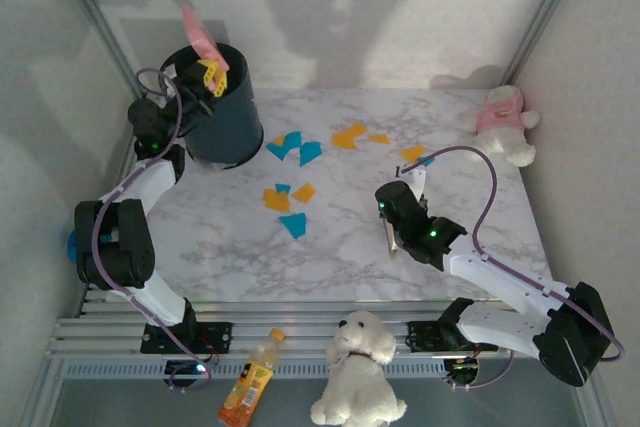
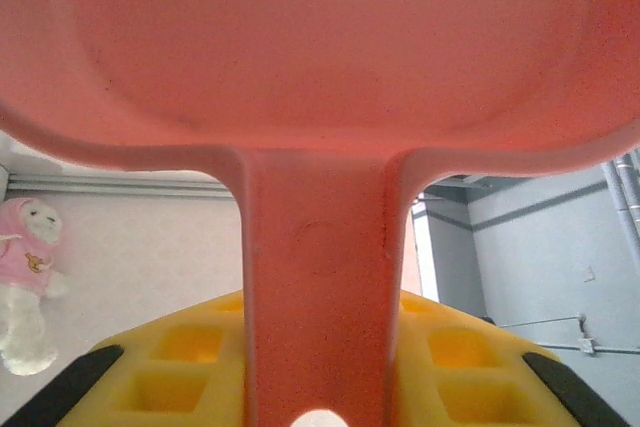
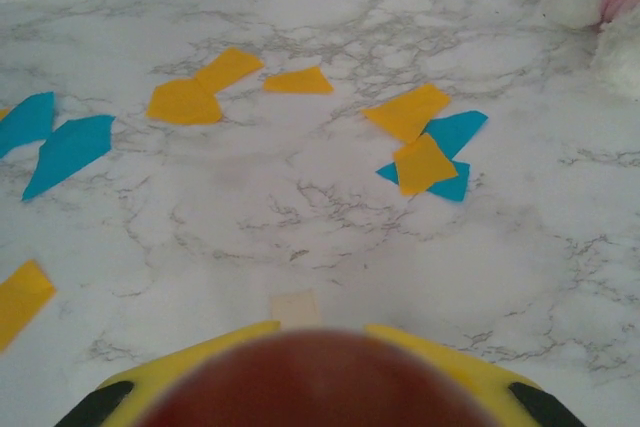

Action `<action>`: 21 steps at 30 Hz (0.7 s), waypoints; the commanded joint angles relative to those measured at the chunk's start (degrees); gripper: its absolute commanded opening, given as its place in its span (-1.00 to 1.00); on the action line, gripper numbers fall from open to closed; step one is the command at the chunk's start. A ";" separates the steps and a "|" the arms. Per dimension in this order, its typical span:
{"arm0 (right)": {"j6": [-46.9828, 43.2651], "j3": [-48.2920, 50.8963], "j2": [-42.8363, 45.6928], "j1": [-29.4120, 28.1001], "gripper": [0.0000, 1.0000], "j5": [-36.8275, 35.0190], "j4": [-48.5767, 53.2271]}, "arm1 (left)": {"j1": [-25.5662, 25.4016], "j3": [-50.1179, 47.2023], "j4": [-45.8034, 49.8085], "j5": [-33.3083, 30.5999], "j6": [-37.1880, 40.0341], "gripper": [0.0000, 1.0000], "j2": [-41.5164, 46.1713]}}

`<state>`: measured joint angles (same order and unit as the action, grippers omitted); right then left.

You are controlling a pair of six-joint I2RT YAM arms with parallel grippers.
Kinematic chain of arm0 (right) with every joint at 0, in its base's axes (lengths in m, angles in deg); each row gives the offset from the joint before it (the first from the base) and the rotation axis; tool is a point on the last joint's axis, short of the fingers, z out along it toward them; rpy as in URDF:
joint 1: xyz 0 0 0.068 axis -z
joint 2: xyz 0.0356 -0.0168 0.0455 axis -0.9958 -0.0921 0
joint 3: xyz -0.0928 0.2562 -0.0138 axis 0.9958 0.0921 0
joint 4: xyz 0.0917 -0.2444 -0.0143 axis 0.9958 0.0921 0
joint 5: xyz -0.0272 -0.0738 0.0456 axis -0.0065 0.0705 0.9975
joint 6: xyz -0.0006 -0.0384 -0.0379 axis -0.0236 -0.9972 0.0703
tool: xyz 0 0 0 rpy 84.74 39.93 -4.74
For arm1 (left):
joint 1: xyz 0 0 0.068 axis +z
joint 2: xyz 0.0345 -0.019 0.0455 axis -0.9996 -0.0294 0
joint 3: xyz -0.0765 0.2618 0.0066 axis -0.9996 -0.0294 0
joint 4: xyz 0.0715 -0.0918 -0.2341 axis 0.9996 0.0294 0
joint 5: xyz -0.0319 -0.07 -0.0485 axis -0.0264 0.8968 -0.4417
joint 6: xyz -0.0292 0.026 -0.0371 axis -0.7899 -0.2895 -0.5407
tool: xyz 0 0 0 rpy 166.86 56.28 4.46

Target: Sweep away the paper scraps from the table

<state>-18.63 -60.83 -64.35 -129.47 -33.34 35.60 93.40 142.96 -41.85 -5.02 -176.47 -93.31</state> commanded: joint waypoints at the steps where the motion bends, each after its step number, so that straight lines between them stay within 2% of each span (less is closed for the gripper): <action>1: 0.48 -1.98 0.63 0.37 -1.00 -0.29 0.59 | 0.06 0.27 -0.70 -0.20 2.96 -1.00 1.89; 5: 0.47 -2.33 0.79 0.37 -1.00 0.09 0.73 | 0.02 2.59 11.52 0.05 13.22 -1.00 4.13; 10: 0.54 -2.50 0.80 0.37 -1.00 0.43 0.44 | -1.33 9.84 37.24 -2.66 35.10 -1.00 7.60; 17: 0.91 -2.86 0.87 0.37 -1.00 1.60 0.06 | -3.70 16.90 56.13 -4.78 52.78 -1.00 7.88; 21: 0.97 -2.75 1.31 0.37 -1.00 2.63 -0.82 | -5.36 21.63 67.66 -7.96 65.36 -1.00 7.70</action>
<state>-18.55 -61.38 -64.31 -129.47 -31.18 35.91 89.09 161.01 14.15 -10.09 -124.45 -86.58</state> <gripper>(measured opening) 0.245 0.263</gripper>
